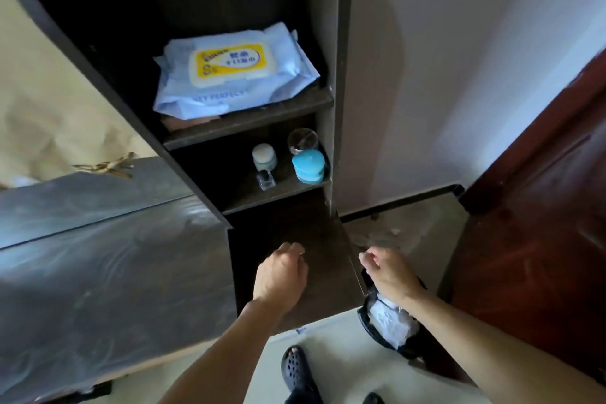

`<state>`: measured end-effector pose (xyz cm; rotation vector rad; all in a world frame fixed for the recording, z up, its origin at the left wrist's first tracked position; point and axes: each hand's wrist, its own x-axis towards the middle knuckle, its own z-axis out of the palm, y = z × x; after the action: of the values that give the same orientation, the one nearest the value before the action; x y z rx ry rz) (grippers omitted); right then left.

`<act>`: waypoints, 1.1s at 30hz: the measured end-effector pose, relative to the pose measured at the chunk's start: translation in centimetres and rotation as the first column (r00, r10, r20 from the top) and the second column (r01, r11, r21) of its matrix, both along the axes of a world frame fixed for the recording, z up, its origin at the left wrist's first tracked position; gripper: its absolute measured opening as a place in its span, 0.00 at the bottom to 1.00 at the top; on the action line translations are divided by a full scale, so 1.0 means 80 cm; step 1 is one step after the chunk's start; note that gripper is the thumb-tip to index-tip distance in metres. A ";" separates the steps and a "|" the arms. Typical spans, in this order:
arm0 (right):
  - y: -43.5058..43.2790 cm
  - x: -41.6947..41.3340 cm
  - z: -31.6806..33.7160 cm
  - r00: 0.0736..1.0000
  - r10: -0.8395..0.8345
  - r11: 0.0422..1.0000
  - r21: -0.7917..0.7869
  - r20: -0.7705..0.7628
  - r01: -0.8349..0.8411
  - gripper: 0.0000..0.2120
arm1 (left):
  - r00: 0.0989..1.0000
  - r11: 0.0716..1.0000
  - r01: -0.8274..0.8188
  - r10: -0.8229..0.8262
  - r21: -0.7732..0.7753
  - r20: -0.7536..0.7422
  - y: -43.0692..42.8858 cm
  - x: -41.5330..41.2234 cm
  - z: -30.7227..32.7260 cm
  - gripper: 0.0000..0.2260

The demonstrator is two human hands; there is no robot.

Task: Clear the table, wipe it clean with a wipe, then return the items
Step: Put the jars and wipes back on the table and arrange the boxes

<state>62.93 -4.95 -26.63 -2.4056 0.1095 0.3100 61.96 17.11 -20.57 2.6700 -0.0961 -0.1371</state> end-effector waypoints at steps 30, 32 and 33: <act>0.165 0.186 0.080 0.912 0.227 0.883 -0.466 0.342 -0.045 0.26 | 0.991 0.994 0.103 -0.104 0.022 0.085 0.112 0.201 -0.022 0.19; 0.161 0.181 0.084 0.920 0.231 0.889 -0.453 0.317 -0.067 0.26 | 0.990 0.994 0.106 -0.107 0.011 0.093 0.118 0.187 -0.018 0.18; 0.159 0.176 0.085 0.924 0.235 0.890 -0.448 0.301 -0.080 0.26 | 0.989 0.994 0.111 -0.111 0.011 0.102 0.120 0.177 -0.016 0.17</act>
<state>77.04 7.77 -19.81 -2.8762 -0.2083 -0.0873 76.15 26.74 -21.88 2.6769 -0.2777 -0.0355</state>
